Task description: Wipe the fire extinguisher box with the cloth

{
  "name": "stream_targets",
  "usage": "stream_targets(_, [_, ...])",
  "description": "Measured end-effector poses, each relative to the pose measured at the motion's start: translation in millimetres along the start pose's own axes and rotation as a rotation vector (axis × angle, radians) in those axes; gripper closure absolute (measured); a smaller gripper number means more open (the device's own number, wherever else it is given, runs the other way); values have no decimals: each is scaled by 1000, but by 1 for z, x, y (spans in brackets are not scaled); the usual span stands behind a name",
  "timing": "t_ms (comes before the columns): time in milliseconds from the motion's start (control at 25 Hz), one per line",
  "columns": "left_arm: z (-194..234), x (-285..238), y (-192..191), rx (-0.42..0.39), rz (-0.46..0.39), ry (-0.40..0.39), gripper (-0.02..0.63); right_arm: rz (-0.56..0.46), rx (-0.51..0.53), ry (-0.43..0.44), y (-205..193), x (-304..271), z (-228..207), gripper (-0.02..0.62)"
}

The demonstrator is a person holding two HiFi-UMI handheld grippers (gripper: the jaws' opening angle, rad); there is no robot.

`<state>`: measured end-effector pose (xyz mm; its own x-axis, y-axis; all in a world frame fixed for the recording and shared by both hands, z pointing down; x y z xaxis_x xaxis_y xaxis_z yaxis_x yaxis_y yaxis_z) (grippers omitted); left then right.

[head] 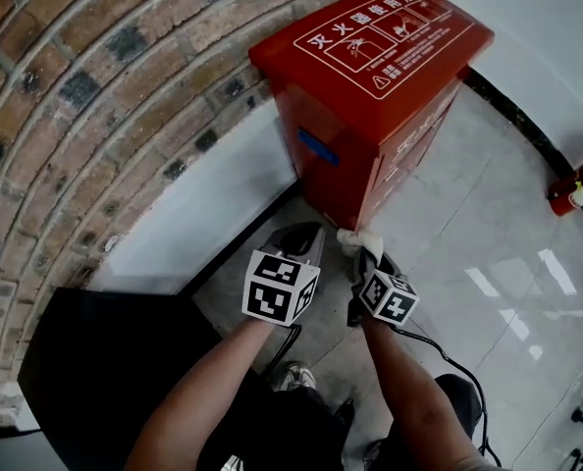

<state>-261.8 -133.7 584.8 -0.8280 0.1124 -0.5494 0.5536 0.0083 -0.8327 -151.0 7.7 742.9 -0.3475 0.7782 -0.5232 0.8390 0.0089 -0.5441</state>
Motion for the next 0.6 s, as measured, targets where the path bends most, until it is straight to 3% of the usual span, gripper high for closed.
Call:
stream_targets(240, [-24, 40, 59, -97, 6, -10, 606, -40, 151, 18, 88, 97, 28, 509])
stream_targets(400, [-29, 75, 109, -97, 17, -6, 606, -57, 223, 43, 154, 176, 63, 509])
stream_targets(600, [-49, 109, 192, -153, -51, -43, 606, -49, 295, 58, 220, 249, 111, 508])
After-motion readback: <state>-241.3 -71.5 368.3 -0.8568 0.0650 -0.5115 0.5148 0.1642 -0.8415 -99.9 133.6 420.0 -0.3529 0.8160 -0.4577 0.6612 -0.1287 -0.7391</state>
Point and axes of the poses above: the fingertips, and each gripper's own axes: x backward along the fingers, z to its left, y out of its top, the point moved 8 cm from there along x, backward along the fingers, and after that the axes turned 14 degrees about -x, right-handed, at the moved point
